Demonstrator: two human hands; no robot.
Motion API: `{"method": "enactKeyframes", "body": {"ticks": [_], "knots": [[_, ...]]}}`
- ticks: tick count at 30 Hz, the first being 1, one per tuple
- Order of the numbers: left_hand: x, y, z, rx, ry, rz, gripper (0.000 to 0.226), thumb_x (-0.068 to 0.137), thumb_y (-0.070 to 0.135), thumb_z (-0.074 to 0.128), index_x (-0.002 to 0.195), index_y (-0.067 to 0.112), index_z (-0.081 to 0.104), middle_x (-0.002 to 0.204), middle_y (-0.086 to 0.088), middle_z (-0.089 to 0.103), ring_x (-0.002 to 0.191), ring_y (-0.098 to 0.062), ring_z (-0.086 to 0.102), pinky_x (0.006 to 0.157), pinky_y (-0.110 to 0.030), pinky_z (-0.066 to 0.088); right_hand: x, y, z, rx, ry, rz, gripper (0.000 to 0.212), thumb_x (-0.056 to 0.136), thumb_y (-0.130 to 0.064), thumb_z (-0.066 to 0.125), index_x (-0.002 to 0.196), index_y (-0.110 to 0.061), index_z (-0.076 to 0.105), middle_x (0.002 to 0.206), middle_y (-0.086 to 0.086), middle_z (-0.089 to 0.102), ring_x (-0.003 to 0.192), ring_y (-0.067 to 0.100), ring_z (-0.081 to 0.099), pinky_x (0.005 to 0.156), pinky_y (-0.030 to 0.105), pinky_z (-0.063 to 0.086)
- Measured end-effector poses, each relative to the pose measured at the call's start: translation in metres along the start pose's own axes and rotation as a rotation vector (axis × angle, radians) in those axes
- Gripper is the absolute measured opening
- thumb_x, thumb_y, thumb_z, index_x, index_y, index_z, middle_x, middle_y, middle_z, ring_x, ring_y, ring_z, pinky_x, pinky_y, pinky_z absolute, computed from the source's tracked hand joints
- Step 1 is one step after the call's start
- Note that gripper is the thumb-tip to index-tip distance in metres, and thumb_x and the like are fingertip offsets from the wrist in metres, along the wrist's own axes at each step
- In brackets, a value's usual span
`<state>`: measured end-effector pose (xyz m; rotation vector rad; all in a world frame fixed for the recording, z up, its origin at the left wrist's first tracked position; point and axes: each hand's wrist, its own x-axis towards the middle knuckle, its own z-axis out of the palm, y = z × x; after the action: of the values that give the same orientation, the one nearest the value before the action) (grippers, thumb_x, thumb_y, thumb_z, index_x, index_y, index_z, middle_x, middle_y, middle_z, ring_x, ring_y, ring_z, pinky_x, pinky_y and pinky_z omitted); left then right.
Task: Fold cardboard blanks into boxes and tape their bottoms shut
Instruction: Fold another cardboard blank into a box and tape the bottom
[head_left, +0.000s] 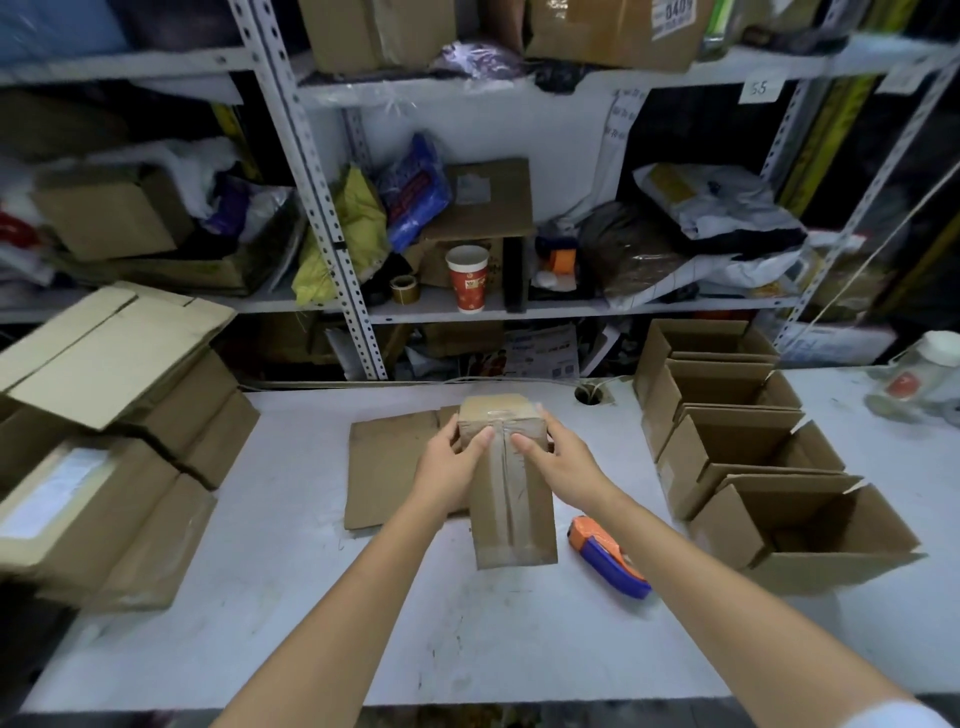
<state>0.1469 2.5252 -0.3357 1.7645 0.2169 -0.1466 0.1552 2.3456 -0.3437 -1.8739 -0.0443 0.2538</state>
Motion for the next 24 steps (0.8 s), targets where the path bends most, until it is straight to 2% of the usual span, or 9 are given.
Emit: {"method": "enactKeyframes", "body": {"ticks": [2, 4, 6, 9, 12, 14, 16, 20, 24], "knots": [[-0.002, 0.004, 0.000, 0.010, 0.007, 0.035, 0.048, 0.094, 0.040, 0.064, 0.140, 0.027, 0.055, 0.132, 0.009, 0.063, 0.124, -0.012, 0.054, 0.083, -0.018, 0.043, -0.005, -0.002, 0.003, -0.007, 0.003, -0.019, 0.061, 0.096, -0.042, 0.062, 0.146, -0.044, 0.028, 0.115, -0.022, 0.063, 0.110, 0.000, 0.060, 0.099, 0.030, 0.051], [-0.004, 0.003, -0.001, 0.020, 0.008, 0.059, 0.043, 0.096, 0.036, 0.063, 0.138, 0.028, 0.057, 0.128, 0.009, 0.065, 0.121, -0.011, 0.055, 0.083, -0.019, 0.042, -0.006, 0.003, 0.004, -0.002, -0.002, 0.003, 0.071, 0.094, -0.048, 0.063, 0.154, -0.037, 0.026, 0.123, -0.020, 0.062, 0.115, 0.001, 0.059, 0.103, 0.034, 0.050], [-0.005, 0.002, -0.001, 0.028, 0.004, 0.070, 0.043, 0.096, 0.035, 0.063, 0.138, 0.028, 0.057, 0.125, 0.010, 0.066, 0.120, -0.012, 0.057, 0.085, -0.021, 0.044, -0.007, 0.005, 0.003, 0.006, -0.031, 0.015, 0.065, 0.094, -0.053, 0.060, 0.151, -0.038, 0.033, 0.127, -0.021, 0.060, 0.117, 0.002, 0.059, 0.104, 0.036, 0.050], [-0.009, -0.001, 0.002, 0.053, -0.008, 0.071, 0.040, 0.097, 0.032, 0.062, 0.137, 0.028, 0.057, 0.122, 0.012, 0.066, 0.117, -0.010, 0.058, 0.081, -0.018, 0.045, -0.010, 0.003, 0.000, 0.029, -0.029, 0.085, 0.071, 0.091, -0.066, 0.054, 0.149, -0.028, 0.039, 0.148, -0.007, 0.049, 0.129, 0.011, 0.053, 0.108, 0.038, 0.046], [-0.011, -0.006, 0.005, 0.076, -0.026, 0.073, 0.035, 0.097, 0.033, 0.063, 0.131, 0.034, 0.058, 0.118, 0.016, 0.066, 0.118, -0.010, 0.058, 0.092, -0.027, 0.049, -0.011, 0.002, -0.002, 0.072, -0.026, 0.103, 0.045, 0.099, -0.051, 0.051, 0.133, -0.023, 0.058, 0.117, -0.006, 0.070, 0.111, 0.011, 0.065, 0.097, 0.033, 0.053], [-0.011, -0.010, 0.006, 0.068, -0.041, 0.068, 0.038, 0.096, 0.033, 0.064, 0.133, 0.033, 0.058, 0.123, 0.015, 0.066, 0.121, -0.011, 0.057, 0.100, -0.032, 0.048, -0.014, 0.002, -0.003, 0.088, -0.033, 0.100, 0.039, 0.100, -0.048, 0.051, 0.129, -0.023, 0.060, 0.109, -0.007, 0.072, 0.107, 0.011, 0.067, 0.094, 0.032, 0.054], [-0.013, -0.010, 0.006, 0.066, -0.045, 0.065, 0.040, 0.096, 0.033, 0.064, 0.135, 0.031, 0.057, 0.125, 0.014, 0.065, 0.122, -0.010, 0.055, 0.098, -0.030, 0.047, -0.016, 0.003, -0.003, 0.106, -0.033, 0.099, 0.036, 0.101, -0.047, 0.051, 0.127, -0.024, 0.061, 0.110, -0.008, 0.072, 0.107, 0.010, 0.067, 0.094, 0.030, 0.054], [-0.014, -0.006, 0.008, 0.044, -0.046, 0.026, 0.036, 0.094, 0.040, 0.065, 0.129, 0.036, 0.059, 0.118, 0.018, 0.066, 0.115, -0.007, 0.058, 0.080, -0.021, 0.047, -0.017, 0.005, -0.002, 0.126, -0.027, 0.092, 0.031, 0.100, -0.045, 0.052, 0.126, -0.029, 0.061, 0.113, -0.011, 0.071, 0.108, 0.005, 0.066, 0.096, 0.028, 0.053], [-0.012, -0.006, 0.010, 0.019, -0.002, -0.044, 0.046, 0.089, 0.052, 0.064, 0.131, 0.033, 0.058, 0.118, 0.010, 0.067, 0.108, -0.012, 0.061, 0.079, -0.029, 0.051, -0.020, 0.009, 0.002, 0.048, -0.021, 0.037, 0.042, 0.099, -0.044, 0.055, 0.139, -0.032, 0.053, 0.124, -0.018, 0.065, 0.115, -0.001, 0.059, 0.096, 0.022, 0.049]]}}
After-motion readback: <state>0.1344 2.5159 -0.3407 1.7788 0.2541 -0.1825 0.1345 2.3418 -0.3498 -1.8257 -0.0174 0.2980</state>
